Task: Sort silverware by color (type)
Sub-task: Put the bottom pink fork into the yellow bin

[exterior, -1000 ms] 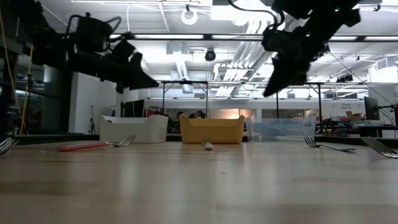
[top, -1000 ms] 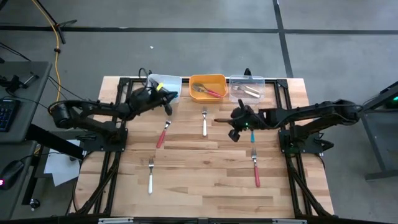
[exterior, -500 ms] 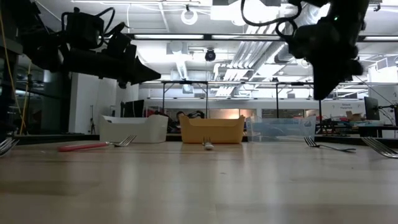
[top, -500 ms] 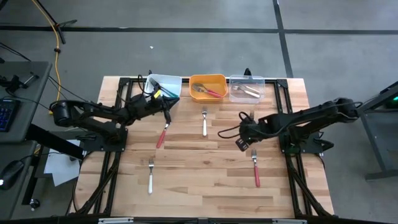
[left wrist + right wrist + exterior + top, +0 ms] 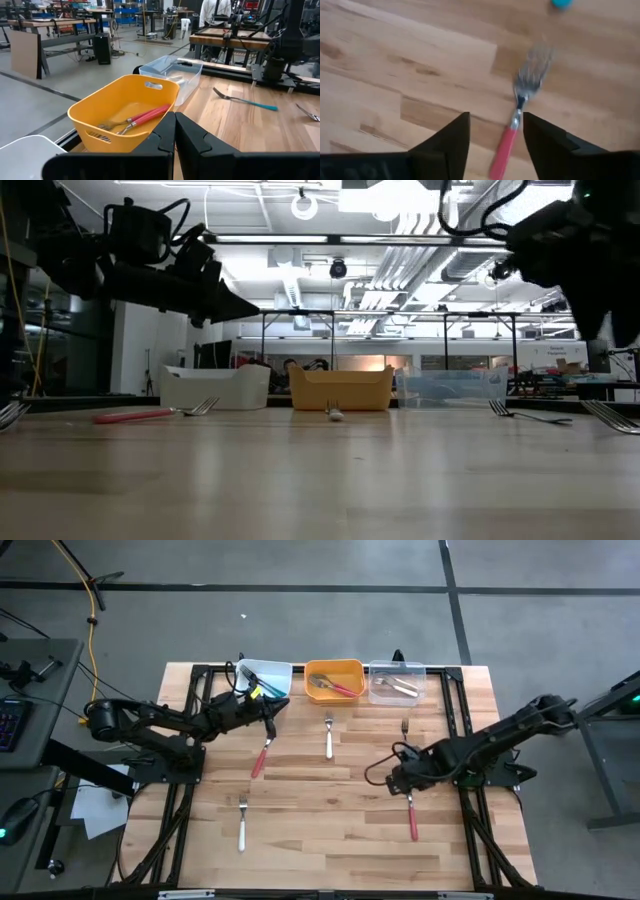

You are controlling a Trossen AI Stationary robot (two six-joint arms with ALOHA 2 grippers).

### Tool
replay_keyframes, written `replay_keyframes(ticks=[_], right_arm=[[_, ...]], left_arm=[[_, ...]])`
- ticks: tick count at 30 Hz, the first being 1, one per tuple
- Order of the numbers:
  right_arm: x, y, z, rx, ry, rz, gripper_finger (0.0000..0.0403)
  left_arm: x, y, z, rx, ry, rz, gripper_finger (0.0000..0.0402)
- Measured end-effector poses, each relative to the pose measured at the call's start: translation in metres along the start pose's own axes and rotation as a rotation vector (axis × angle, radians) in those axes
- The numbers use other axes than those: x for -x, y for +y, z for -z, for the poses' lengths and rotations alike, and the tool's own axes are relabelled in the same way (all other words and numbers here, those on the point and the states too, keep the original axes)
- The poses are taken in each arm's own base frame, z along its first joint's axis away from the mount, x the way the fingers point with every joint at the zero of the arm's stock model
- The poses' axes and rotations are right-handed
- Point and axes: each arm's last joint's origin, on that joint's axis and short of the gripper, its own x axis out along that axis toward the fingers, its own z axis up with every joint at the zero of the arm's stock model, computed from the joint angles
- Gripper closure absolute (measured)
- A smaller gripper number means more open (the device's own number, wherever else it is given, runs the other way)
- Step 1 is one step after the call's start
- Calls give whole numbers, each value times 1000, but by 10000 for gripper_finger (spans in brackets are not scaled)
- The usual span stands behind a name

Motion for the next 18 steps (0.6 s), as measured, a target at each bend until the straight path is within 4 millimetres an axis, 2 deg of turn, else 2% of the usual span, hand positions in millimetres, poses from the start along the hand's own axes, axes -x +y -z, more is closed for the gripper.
replay_keyframes(ticks=[3, 8, 14, 18], right_arm=[[-7, -2, 8, -67, 48, 56, 214], [-21, 1, 18, -118, 53, 117, 216], [-45, 5, 20, -142, 24, 215, 239], [-59, 12, 19, -127, 26, 213, 262]], left_arm=[[0, 0, 0, 0, 0, 0, 401], [0, 0, 0, -5, 1, 0, 401], [0, 0, 0, -7, 1, 0, 401], [0, 0, 0, -7, 1, 0, 401]])
